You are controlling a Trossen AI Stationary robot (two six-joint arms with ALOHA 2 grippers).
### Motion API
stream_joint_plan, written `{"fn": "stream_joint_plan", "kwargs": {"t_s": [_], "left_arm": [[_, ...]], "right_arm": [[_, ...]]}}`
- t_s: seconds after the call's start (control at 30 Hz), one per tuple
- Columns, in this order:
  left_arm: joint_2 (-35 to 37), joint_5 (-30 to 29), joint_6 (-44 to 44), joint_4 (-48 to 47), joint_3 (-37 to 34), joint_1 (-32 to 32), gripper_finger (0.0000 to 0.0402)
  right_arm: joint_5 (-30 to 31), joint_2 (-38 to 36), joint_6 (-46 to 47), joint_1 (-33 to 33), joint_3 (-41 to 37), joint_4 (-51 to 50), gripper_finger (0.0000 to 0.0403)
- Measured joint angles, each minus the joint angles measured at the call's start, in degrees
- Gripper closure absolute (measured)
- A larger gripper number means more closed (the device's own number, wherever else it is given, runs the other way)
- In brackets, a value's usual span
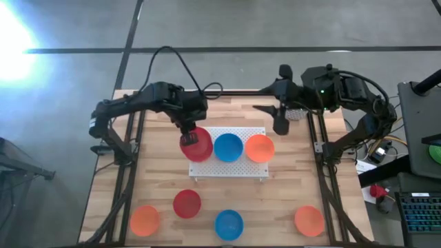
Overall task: Pick & Place Mini bowls
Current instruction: Stack the top red bowl on the red bowl on the shelf
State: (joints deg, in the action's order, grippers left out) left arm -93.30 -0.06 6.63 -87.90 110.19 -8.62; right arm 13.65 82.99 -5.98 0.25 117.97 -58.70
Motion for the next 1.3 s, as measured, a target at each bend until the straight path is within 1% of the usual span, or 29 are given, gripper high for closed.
{"fn": "stream_joint_plan", "kwargs": {"t_s": [0.07,0.13,0.3,0.57,0.77,1.3], "left_arm": [[0.0,0.7,-0.4,1.8,-1.6,0.0,0.0401],[0.0,0.8,-0.5,3.0,-2.9,0.0,0.0401],[0.0,0.9,-0.5,3.7,-6.2,0.0,0.0401],[0.0,1.5,-0.5,5.6,-9.1,0.0,0.0401],[0.0,1.5,-1.6,7.1,-9.3,0.0,0.0401],[-0.1,1.1,-2.0,7.1,-9.3,0.0,0.0401]], "right_arm": [[-3.0,-0.1,0.0,0.0,0.0,0.0,0.0211],[-4.1,-0.1,0.0,0.0,0.0,0.0,0.0211],[-4.3,-0.1,1.0,0.0,0.0,-0.8,0.0211],[-4.3,-0.1,1.4,0.0,0.0,-2.0,0.0212],[-4.3,-0.1,1.5,0.0,0.0,-2.0,0.0212],[-4.2,-0.1,1.5,0.0,0.0,-2.0,0.0211]]}}
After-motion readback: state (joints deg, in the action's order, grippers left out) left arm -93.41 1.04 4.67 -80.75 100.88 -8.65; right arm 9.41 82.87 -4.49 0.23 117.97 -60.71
